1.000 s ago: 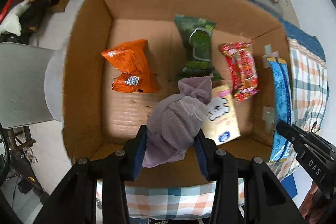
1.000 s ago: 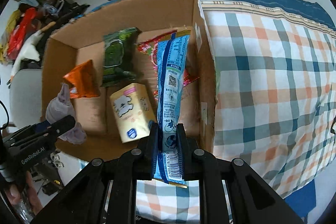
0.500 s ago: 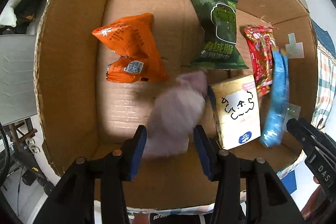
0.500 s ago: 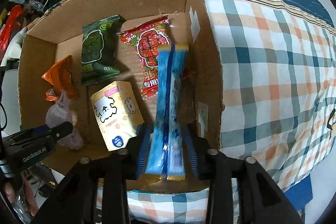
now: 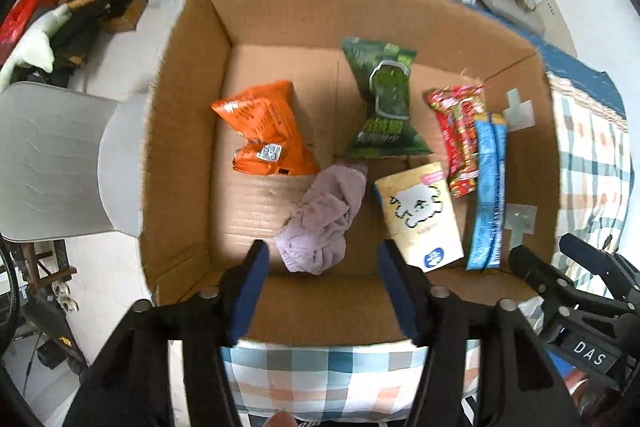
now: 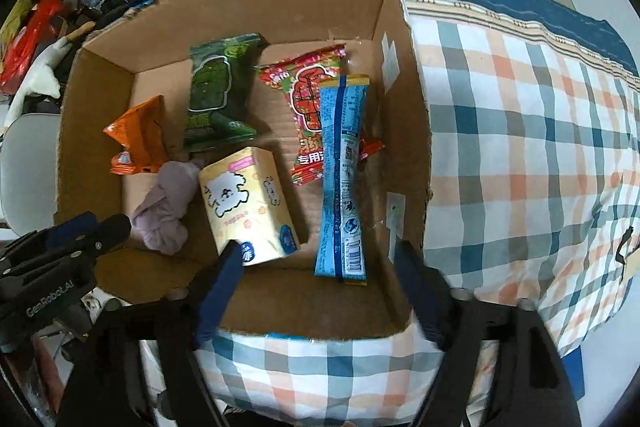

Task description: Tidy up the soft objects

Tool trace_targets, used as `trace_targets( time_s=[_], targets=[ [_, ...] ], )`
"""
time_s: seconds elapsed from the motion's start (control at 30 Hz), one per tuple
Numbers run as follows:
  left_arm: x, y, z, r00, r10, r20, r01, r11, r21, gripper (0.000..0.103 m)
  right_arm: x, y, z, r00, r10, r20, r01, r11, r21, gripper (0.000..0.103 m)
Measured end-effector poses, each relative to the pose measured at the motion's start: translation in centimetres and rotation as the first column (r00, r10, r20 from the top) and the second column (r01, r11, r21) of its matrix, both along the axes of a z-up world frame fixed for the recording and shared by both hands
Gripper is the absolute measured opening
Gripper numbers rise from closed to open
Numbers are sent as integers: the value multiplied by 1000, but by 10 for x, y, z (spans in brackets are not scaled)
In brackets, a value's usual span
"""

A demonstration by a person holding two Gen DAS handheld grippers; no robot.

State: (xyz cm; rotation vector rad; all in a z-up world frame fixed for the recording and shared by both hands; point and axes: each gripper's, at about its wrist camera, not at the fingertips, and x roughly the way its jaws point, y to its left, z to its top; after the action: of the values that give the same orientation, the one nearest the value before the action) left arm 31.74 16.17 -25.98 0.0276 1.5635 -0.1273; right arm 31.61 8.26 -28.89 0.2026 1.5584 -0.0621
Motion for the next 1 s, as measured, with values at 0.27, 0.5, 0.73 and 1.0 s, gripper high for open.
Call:
trace_targets(
  time_s=[0.27,0.5,0.73,1.0],
  targets=[
    [-11,11,48,990,25,138,-27,1000,11,91,-16,-1,46,996,9,86,-6,999,-35,98],
    [-31,6,83,971,43,235,-45,999,1,97,-38,-5,80,991,9,135,-4,999,-36,98],
    [-69,1,129,951,30,308,-34,999,7,97,-74,-10,130,974,-1,225,5,1000,-21,99],
    [-128,-6,203,899,24,438,-32,999,11,97,-140,-17,215,934,-3,356,19,999,-41,99]
  ],
)
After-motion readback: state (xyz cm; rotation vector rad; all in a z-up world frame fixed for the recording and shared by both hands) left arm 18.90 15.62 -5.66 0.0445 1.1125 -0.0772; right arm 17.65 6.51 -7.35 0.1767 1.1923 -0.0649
